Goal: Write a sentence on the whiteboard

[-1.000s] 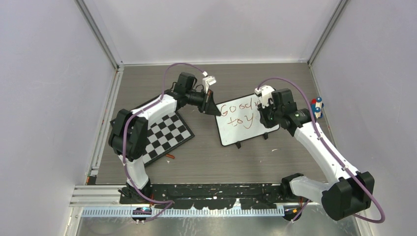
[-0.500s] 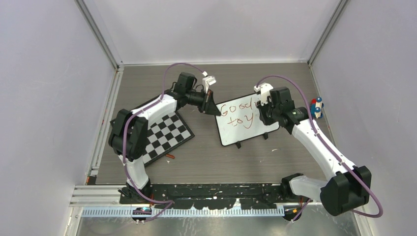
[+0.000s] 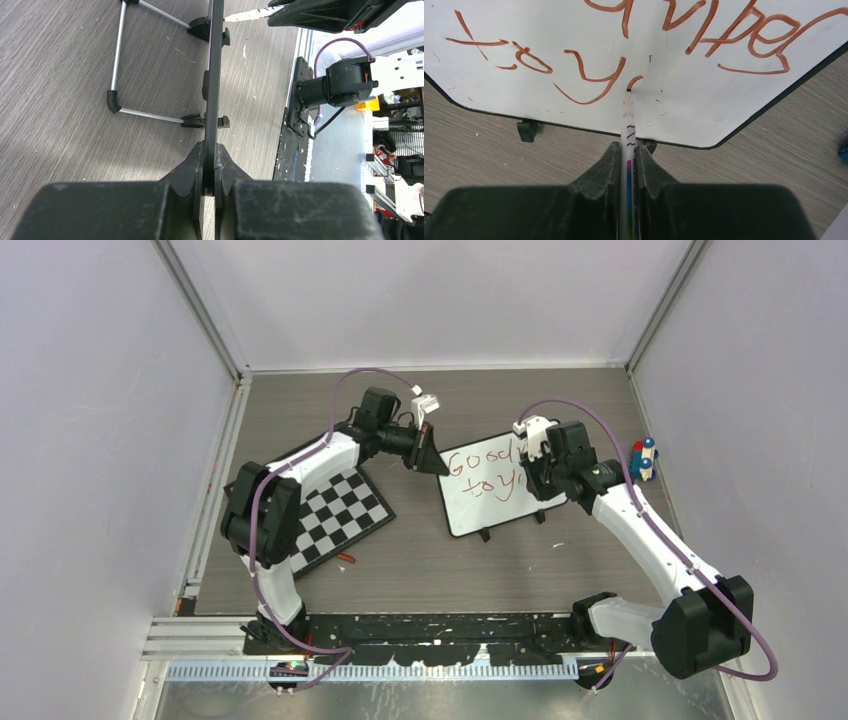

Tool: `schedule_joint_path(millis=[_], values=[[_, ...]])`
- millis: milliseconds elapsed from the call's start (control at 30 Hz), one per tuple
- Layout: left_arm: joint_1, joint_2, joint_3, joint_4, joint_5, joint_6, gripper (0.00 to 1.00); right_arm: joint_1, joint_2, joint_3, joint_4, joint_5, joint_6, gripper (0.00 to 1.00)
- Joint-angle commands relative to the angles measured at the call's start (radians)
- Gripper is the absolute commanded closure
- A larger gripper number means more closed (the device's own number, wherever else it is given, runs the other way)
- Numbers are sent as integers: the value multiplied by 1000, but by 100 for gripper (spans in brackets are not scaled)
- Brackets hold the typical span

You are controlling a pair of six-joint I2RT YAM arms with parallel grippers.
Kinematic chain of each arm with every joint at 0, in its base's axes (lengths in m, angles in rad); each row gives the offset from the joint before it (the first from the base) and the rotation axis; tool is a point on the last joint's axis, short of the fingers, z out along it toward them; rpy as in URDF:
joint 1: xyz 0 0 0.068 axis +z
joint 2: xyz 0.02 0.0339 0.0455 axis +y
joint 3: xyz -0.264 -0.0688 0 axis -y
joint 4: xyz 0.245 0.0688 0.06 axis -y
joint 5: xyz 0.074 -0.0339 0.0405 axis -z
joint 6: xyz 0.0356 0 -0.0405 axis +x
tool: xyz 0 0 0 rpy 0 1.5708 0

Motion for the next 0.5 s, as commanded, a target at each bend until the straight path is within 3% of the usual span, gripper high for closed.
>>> schedule_joint_path(millis=[0, 233, 467], values=[[2, 9, 6, 4, -20, 6, 100, 1, 15, -9, 26, 48, -33, 100], [3, 13, 11, 6, -20, 5, 100, -1, 5, 22, 53, 129, -39, 100], [3, 12, 12, 7, -20, 3, 100, 0, -1, 39, 82, 98, -14, 100]])
